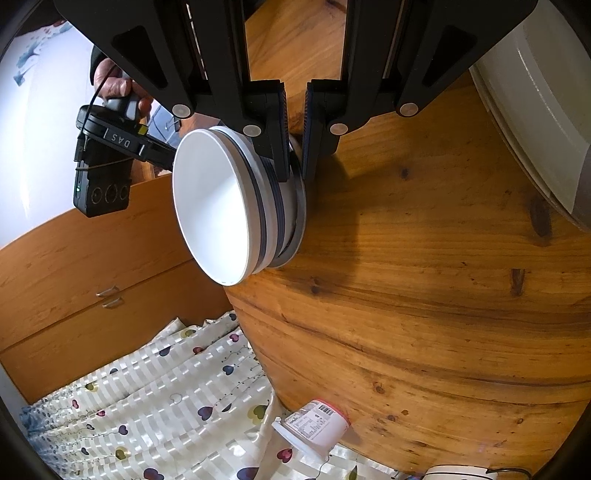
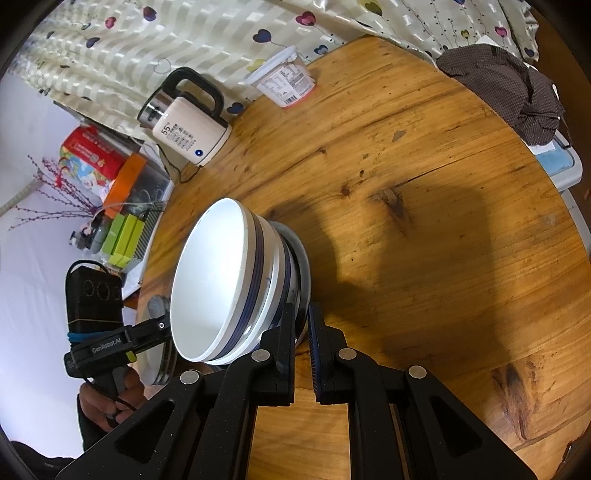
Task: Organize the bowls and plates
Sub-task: 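Carry the bowl stack over the beige plate stack with both grippers, then lower the bowl stack level onto the beige plates with both grippers, then open both grippers and pull them back from the stack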
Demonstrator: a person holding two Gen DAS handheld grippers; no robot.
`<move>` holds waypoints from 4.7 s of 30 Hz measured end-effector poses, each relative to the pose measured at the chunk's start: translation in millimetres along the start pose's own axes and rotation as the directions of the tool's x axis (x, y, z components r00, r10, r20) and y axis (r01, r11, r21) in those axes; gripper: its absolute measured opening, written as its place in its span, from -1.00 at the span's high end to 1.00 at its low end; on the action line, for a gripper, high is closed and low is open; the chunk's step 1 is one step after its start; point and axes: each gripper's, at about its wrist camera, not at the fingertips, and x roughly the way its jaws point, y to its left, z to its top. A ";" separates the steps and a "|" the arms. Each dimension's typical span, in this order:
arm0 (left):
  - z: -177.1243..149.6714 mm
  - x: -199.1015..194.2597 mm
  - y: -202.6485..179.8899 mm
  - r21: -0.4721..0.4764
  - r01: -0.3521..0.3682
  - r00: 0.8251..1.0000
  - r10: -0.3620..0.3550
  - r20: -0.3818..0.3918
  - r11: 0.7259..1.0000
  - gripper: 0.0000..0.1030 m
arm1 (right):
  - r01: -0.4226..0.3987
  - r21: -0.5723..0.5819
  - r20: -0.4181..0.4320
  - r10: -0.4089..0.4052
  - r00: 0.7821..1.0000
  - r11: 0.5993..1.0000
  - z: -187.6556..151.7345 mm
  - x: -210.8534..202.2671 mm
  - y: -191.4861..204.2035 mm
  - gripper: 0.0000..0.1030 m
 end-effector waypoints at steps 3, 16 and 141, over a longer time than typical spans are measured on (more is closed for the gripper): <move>-0.3 -1.6 0.1 0.001 -0.006 1.000 0.006 0.001 1.000 0.91 | 0.000 -0.001 -0.002 0.000 1.000 1.000 0.2 1.6 1.7 0.81; -2.2 -12.4 -3.1 0.013 -0.013 1.000 0.013 0.021 1.000 0.91 | -0.006 -0.019 -0.001 0.006 1.000 1.000 0.1 0.1 13.0 0.81; -128.9 -200.2 37.0 -0.106 -0.391 0.837 0.401 0.372 0.914 0.64 | -0.047 -0.474 -0.071 0.015 0.997 0.879 -92.2 46.1 209.2 -0.39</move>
